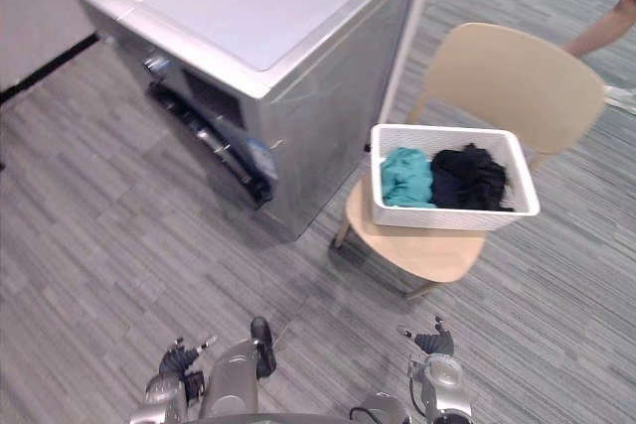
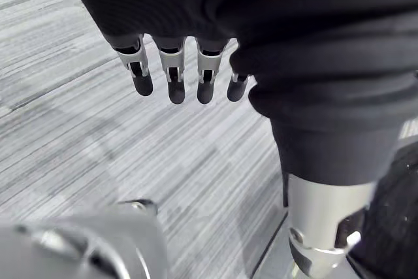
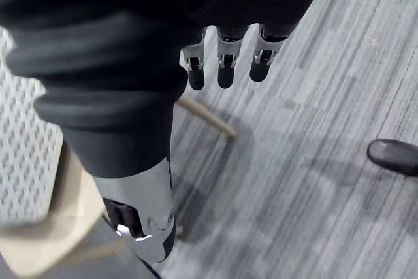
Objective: Pick up the laundry basket with both hands and put the clothes into the washing machine.
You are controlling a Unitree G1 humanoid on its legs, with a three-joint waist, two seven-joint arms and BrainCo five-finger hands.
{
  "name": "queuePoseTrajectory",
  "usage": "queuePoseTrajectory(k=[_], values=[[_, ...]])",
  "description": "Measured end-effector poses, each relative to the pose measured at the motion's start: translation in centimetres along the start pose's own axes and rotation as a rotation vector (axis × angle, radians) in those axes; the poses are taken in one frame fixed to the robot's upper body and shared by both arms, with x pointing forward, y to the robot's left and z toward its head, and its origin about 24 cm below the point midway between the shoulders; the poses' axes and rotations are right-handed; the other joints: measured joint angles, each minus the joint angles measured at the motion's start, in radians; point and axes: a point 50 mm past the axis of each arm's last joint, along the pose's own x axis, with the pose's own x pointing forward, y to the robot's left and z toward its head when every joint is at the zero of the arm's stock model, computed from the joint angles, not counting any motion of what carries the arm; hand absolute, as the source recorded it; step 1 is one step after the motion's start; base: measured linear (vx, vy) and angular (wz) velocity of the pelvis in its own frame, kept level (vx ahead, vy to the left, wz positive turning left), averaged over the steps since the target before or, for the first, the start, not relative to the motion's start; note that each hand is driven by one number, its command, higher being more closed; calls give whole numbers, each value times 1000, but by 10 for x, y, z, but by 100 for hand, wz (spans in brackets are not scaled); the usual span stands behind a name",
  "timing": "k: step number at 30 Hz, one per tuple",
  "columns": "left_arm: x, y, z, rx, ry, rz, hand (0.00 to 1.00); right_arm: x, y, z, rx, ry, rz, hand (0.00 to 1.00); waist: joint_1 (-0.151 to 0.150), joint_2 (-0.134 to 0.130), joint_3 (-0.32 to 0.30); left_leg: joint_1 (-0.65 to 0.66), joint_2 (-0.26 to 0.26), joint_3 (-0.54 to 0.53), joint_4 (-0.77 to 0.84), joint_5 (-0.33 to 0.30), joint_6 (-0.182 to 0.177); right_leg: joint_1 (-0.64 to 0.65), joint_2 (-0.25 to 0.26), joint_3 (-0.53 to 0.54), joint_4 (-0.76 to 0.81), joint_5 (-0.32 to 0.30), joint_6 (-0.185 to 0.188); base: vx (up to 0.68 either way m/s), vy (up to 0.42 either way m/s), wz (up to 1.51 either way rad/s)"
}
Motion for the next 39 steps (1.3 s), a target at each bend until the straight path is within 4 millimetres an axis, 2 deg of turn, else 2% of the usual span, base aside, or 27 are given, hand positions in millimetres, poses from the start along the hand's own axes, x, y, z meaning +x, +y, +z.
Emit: queuePoseTrajectory(k=[1, 2, 3, 4, 5, 6, 7, 8, 9, 10, 11, 12, 14, 16, 17, 18, 19, 20, 21, 23, 27, 30, 33, 35, 36, 39], values=[[-2, 1, -6, 26, 10, -1, 0, 2, 4, 6, -5, -12, 10, 0, -1, 7, 2, 41, -19, 3, -19, -17, 14, -77, -37, 58, 158, 73, -129, 311, 356, 10], [-2, 6, -9, 45, 14, 7, 0, 2, 10, 9, -26, -15, 32, 0, -2, 8, 2, 86, -29, 1, -51, -25, 23, -159, -33, 131, 328, 75, -227, 315, 317, 5], [-2, 9, -9, 51, 14, 12, 0, 2, 13, 10, -40, -17, 43, 0, -2, 8, 2, 108, -34, -1, -71, -24, 25, -199, -12, 161, 401, 53, -230, 323, 241, 9], [-2, 9, -9, 58, 11, 14, 0, 3, 20, 15, -61, -30, 64, 0, -6, 12, 5, 154, -51, -18, -118, -17, 34, -263, 51, 211, 485, -1, -206, 308, 174, 24], [-2, 11, -9, 59, 11, 18, 0, 3, 25, 21, -72, -47, 78, 0, -22, 13, 5, 195, -66, -30, -162, -4, 50, -308, 130, 239, 497, -59, -180, 306, 150, 33], [-2, 10, -8, 57, 10, 17, 0, 4, 27, 24, -76, -58, 84, 0, -29, 15, 6, 213, -71, -32, -177, 2, 54, -326, 168, 254, 482, -84, -165, 299, 88, 52], [-1, 9, -6, 50, 3, 17, 0, 4, 29, 30, -79, -74, 89, 0, -38, 22, 12, 247, -88, -43, -205, 7, 58, -351, 245, 268, 398, -118, -145, 303, 37, 61], [-1, 6, 1, 39, -23, 13, 0, 5, 30, 35, -79, -86, 91, 0, -47, 23, 14, 275, -101, -54, -222, 11, 52, -358, 324, 280, 239, -125, -132, 309, 20, 62], [-1, 4, 4, 34, -35, 7, 0, 5, 31, 37, -79, -93, 93, 0, -49, 22, 14, 284, -110, -63, -221, 11, 51, -362, 364, 295, 149, -117, -133, 315, -3, 80], [-1, -6, 9, 20, -50, -15, 0, 5, 29, 40, -87, -112, 90, 0, -61, 29, 15, 288, -128, -102, -211, 16, 43, -349, 394, 302, 45, -26, -219, 334, 4, 87], [-3, -17, 15, -2, -70, -42, 0, 6, 24, 41, -107, -122, 82, 0, -54, 54, 10, 295, -127, -129, -226, 34, 12, -331, 394, 291, 16, -4, -208, 389, 8, 72], [-3, -18, 19, -11, -88, -41, 0, 5, 26, 43, -115, -133, 90, 0, -42, 54, 9, 299, -128, -131, -243, 46, -6, -315, 395, 290, -9, -4, -207, 374, -7, 29], [-3, -17, 18, -9, -85, -38, 0, 1, 38, 54, -134, -190, 131, 0, -44, 59, 7, 305, -120, -133, -264, 56, -22, -288, 403, 274, -56, -2, -210, 271, -37, 11], [-4, -20, 15, -12, -75, -48, 0, -4, 50, 58, -146, -217, 167, 0, -44, 54, 10, 290, -119, -136, -179, 72, -53, -228, 393, 265, -103, 3, -217, 218, -31, 21], [-6, -22, 10, -13, -62, -53, 0, -6, 57, 56, -162, -217, 189, 0, -41, 43, 11, 297, -123, -137, -222, 36, -25, -183, 379, 266, -126, 4, -218, 215, -15, 10], [-8, -23, 6, -9, -51, -58, 0, -8, 61, 58, -182, -235, 215, 0, -49, 52, 9, 313, -108, -152, -348, 73, -61, -161, 382, 260, -130, 4, -217, 194, -2, 2], [-9, -24, 3, -5, -43, -60, 0, -8, 62, 59, -189, -244, 225, 0, -48, 64, 2, 319, -89, -163, -407, 146, -74, -160, 394, 257, -131, 2, -214, 175, 46, -19], [-8, -23, 0, 11, -32, -59, 0, -10, 67, 63, -201, -262, 251, 0, -39, 68, -2, 319, -78, -163, -429, 182, -44, -160, 397, 264, -137, -7, -200, 154, 80, -15], [-8, -22, 1, 16, -34, -59, 0, -13, 75, 66, -208, -283, 282, 0, -42, 65, -2, 310, -84, -164, -438, 185, -45, -161, 392, 261, -157, -2, -191, 143, 91, -8], [-8, -25, -1, 32, -32, -71, 0, -13, 75, 61, -198, -263, 268, 0, -41, 65, -2, 303, -95, -172, -444, 188, -42, -157, 383, 251, -177, 0, -187, 75, 62, 15], [-9, -26, -4, 43, -19, -76, 0, -12, 73, 61, -207, -259, 256, 0, -43, 66, -1, 302, -102, -188, -447, 203, -51, -130, 379, 234, -217, 11, -170, 24, 21, 15], [-10, -28, -4, 60, -25, -85, 0, -11, 73, 66, -209, -269, 241, 0, -42, 71, 1, 306, -114, -205, -496, 268, -66, -134, 369, 220, -228, 20, -169, -66, -65, 19], [-11, -31, -5, 70, -26, -95, 0, -11, 75, 80, -223, -308, 236, 0, -38, 93, 15, 306, -100, -219, -549, 308, -61, -151, 386, 206, -232, 31, -181, -150, -84, 8], [-11, -32, -5, 69, -27, -96, 0, -10, 77, 97, -216, -353, 213, 0, -19, 114, 29, 286, -78, -226, -565, 311, -60, -194, 407, 203, -213, 36, -188, -228, -71, -5], [-11, -32, -5, 69, -28, -96, 0, -11, 78, 106, -208, -381, 202, 0, -19, 125, 36, 268, -72, -241, -569, 311, -60, -220, 412, 196, -193, 35, -189, -259, -59, 4], [-11, -32, -3, 65, -33, -94, 0, -15, 77, 126, -183, -445, 178, 0, -12, 134, 58, 230, -69, -241, -578, 317, -71, -283, 407, 189, -146, 25, -197, -236, -24, 9]])
